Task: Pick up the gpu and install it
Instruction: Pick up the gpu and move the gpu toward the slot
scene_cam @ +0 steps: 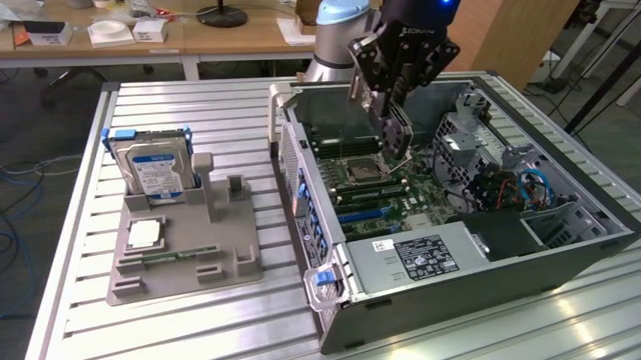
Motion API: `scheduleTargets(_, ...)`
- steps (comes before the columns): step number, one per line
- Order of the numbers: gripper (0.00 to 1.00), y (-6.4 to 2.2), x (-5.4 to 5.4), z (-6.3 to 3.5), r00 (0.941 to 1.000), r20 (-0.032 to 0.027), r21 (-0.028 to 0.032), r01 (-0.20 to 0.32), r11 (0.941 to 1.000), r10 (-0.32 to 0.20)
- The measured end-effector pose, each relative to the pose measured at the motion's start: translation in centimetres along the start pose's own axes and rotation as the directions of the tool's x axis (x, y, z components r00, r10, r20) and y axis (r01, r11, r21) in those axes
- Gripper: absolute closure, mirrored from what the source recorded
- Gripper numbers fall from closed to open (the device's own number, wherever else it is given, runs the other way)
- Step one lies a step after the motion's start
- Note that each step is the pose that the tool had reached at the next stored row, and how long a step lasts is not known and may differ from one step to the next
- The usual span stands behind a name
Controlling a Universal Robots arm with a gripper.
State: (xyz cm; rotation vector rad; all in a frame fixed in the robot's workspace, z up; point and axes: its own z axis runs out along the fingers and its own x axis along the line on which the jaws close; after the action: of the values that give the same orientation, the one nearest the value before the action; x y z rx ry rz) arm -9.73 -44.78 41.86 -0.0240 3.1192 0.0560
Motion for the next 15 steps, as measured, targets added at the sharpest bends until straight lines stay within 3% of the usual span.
scheduleTargets(15,0.74,-0.05,-2.8,0.06,0.9996,-0.0010,-0.0005,0.028,0.9996,-0.028)
